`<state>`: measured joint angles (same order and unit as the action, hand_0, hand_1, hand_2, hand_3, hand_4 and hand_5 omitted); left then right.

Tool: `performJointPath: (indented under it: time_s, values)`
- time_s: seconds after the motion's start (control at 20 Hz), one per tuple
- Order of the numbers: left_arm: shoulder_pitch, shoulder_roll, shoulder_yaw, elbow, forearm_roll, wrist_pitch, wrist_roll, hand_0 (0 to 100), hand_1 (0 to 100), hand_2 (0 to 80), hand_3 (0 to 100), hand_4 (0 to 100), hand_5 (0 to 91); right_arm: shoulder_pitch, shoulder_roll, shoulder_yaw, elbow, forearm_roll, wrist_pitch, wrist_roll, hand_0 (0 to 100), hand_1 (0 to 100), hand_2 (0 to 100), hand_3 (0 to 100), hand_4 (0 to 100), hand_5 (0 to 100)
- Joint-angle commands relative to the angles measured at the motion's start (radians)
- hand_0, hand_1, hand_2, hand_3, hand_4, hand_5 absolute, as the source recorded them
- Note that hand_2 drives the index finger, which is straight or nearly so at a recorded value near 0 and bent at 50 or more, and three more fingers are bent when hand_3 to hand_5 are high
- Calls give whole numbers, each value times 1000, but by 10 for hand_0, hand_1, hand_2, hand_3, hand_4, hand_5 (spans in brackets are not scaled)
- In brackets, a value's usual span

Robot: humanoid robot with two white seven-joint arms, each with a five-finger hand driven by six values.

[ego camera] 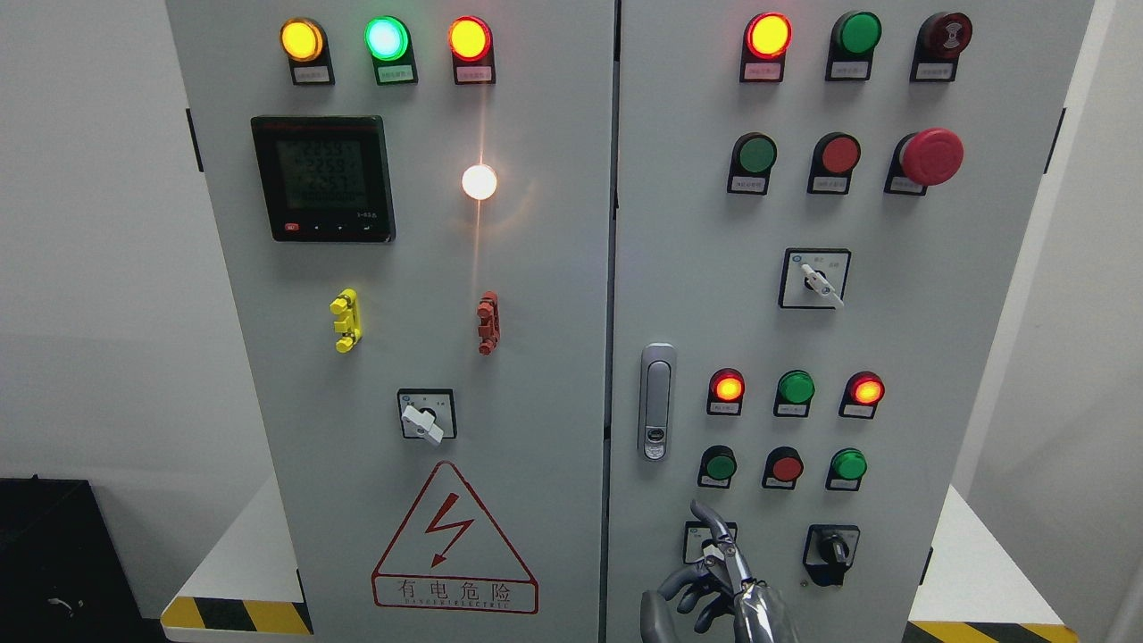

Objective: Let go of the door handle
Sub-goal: 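Raise the right hand up toward the silver door handle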

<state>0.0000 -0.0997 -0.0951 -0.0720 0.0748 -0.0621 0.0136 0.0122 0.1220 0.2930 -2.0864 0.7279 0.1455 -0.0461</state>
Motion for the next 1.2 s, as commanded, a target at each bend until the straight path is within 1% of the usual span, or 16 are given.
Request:
performJointPath:
  time_s: [0.0, 0.15, 0.3, 0.5, 0.65, 0.8, 1.0, 1.15]
  values:
    - [17, 0, 0, 0, 0, -1, 0, 120, 556, 0, 0, 0, 0, 2, 4, 5, 29, 319, 0, 17, 578, 379, 40, 951, 934, 947]
    - [17, 0, 0, 0, -1, -1, 0, 120, 556, 0, 0, 0, 0, -32, 5, 18, 64, 407, -1, 31, 584, 375, 28, 949, 929, 942]
    - [17, 0, 0, 0, 0, -1, 0, 120, 556, 0, 0, 0, 0, -69, 5, 20, 92, 475, -1, 31, 587, 372, 0, 946, 925, 937]
    - [17, 0, 0, 0, -1, -1, 0, 120, 556, 0, 0, 0, 0, -112, 7, 20, 121, 550, 0, 29, 590, 370, 0, 943, 919, 928]
    - [17, 0, 0, 0, 0, -1, 0, 120, 556, 0, 0, 0, 0, -127, 5, 21, 140, 580, -1, 29, 593, 368, 0, 941, 915, 925]
    - [17, 0, 0, 0, 0, -1, 0, 120, 556, 0, 0, 0, 0, -144, 7, 20, 166, 648, -1, 26, 593, 364, 0, 937, 914, 916]
    - [17, 0, 0, 1, -1, -1, 0, 120, 556, 0, 0, 0, 0, -158, 4, 18, 183, 674, -1, 22, 590, 356, 0, 929, 903, 906]
    - [17, 0, 0, 0, -1, -1, 0, 120, 556, 0, 0, 0, 0, -195, 5, 14, 212, 722, 2, 20, 583, 350, 0, 947, 920, 933]
